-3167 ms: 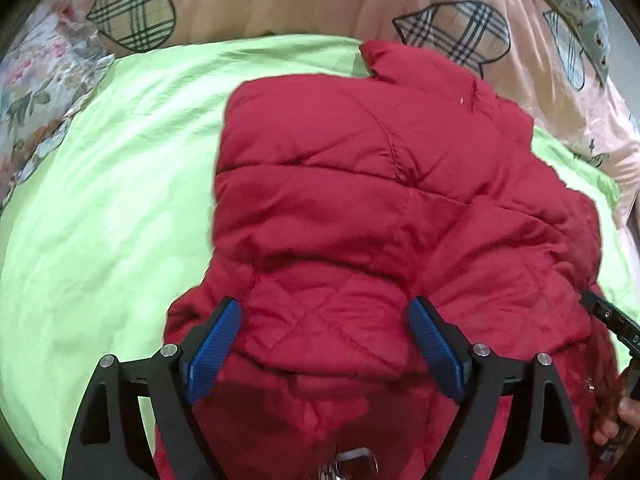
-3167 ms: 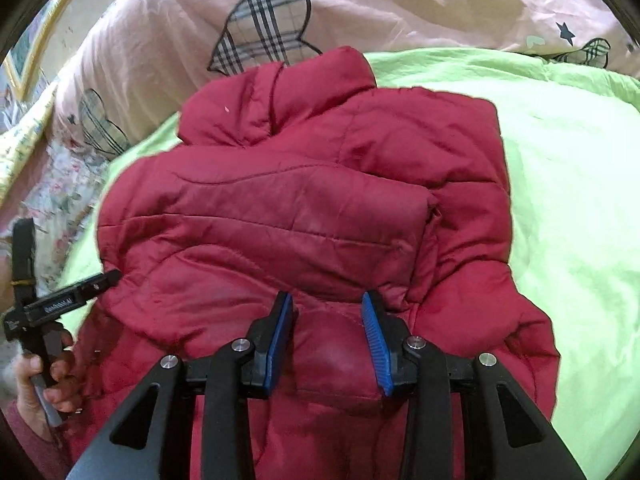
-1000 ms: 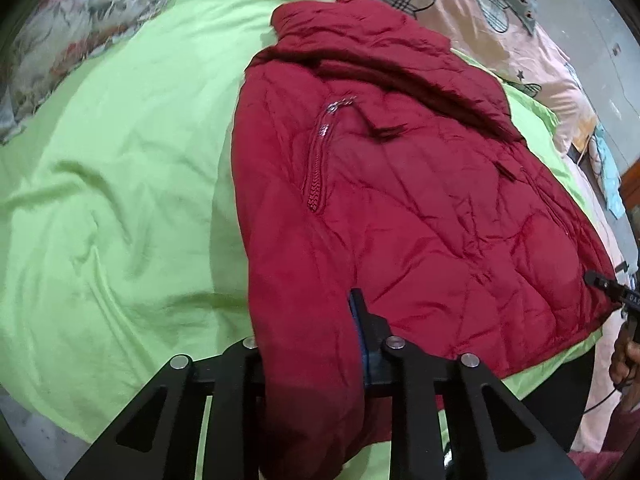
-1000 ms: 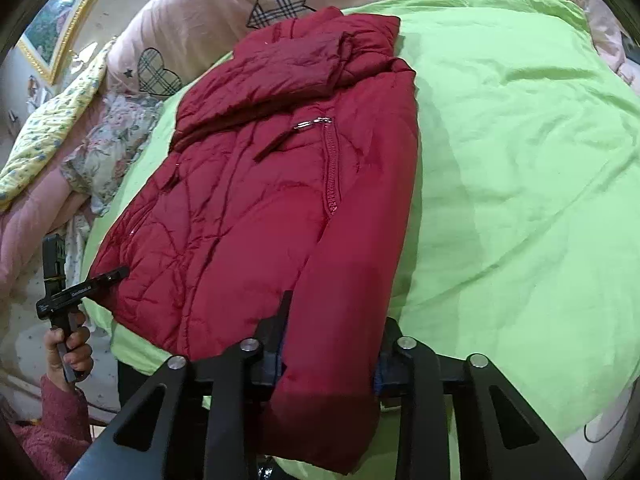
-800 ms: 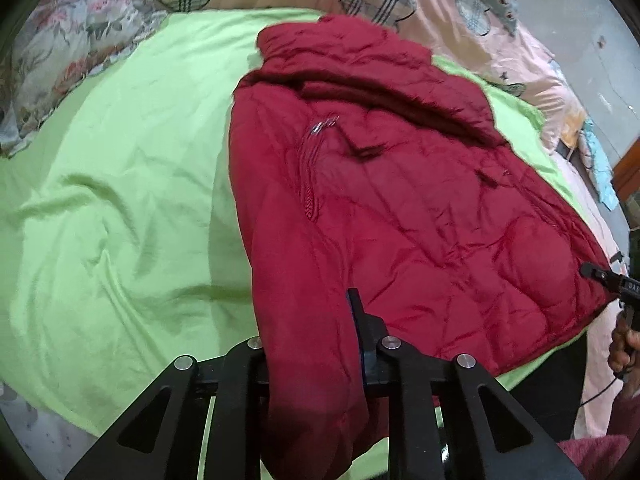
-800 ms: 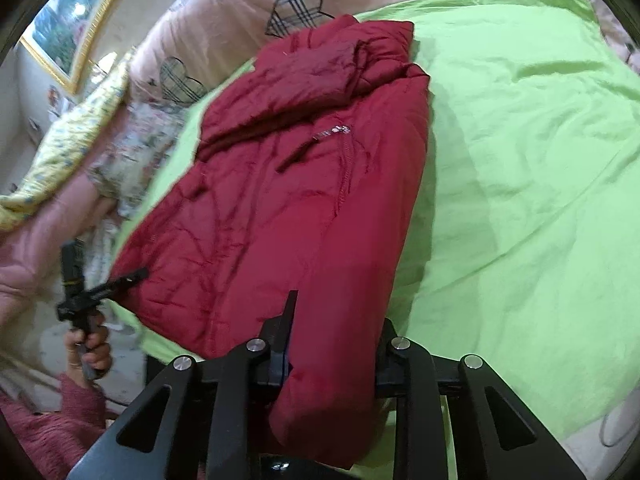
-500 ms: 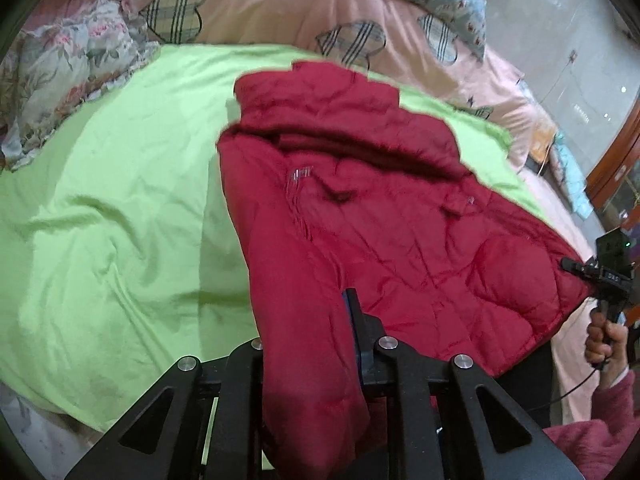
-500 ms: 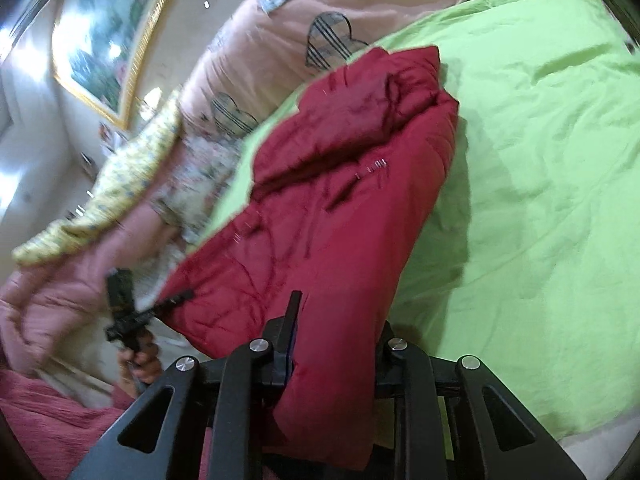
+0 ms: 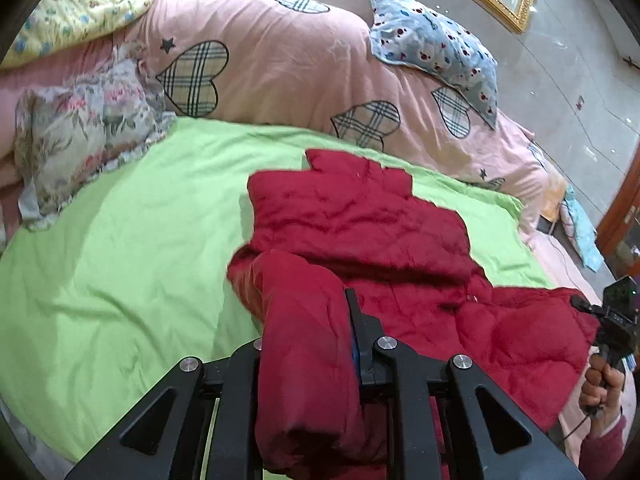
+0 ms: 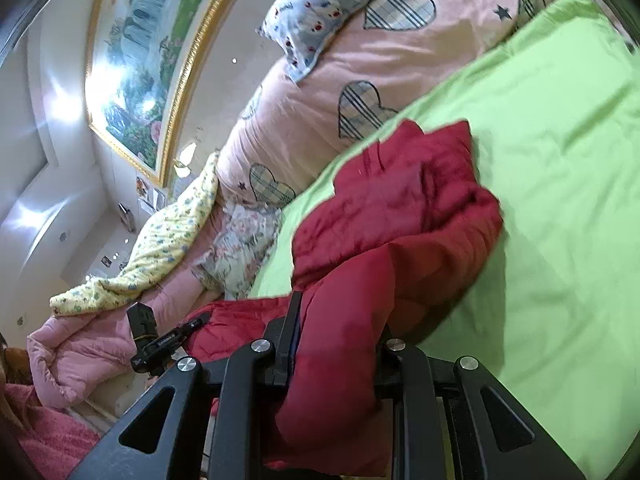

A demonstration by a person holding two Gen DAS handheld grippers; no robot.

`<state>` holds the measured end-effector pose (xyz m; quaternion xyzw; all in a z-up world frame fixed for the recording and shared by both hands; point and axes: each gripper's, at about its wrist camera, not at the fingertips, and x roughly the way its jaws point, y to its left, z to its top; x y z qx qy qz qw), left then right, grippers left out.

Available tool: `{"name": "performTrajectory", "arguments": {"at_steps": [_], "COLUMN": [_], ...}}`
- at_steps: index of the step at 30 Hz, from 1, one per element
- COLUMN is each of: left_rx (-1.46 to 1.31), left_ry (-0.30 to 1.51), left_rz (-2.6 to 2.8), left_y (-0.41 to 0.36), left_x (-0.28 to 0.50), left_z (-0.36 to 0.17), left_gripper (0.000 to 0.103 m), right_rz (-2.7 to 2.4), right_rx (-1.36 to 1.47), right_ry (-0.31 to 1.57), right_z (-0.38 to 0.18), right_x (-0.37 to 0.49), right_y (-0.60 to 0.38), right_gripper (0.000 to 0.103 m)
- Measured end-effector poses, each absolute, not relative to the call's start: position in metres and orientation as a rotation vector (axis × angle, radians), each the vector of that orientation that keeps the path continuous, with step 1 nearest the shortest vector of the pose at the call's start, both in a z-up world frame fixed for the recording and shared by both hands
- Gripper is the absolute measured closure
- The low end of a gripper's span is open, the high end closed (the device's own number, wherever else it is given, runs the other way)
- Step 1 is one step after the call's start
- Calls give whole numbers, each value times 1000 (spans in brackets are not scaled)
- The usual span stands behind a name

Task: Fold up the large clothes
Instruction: 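Lift the hem with both tools and fold it toward the collar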

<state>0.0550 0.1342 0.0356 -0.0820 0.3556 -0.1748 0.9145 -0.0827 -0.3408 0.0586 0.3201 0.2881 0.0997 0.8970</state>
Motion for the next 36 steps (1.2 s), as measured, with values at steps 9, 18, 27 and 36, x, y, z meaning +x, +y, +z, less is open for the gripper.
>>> {"name": "performTrajectory", "arguments": {"at_steps": [9,18,27,36], "left_rx": [-164,-175,-173,-200], "left_ry": [692,699,732,771], "left_rz": [-307,-239,-165,-132], "left_y": [119,99,68,50], "left_x": [79,134,198,263], "left_z": [45,47,40,34], "left_gripper": [86,86,86,86], "right_rz": [98,11,-95,-147], "right_rx": [603,581,466,450], "right_ry": [517,505,520,570], "right_z": [80,83,81,70], "right_x": [-37,10,58,113], "right_y": [-353,-362,-365,-383], "right_gripper": [82,81,81,80]}}
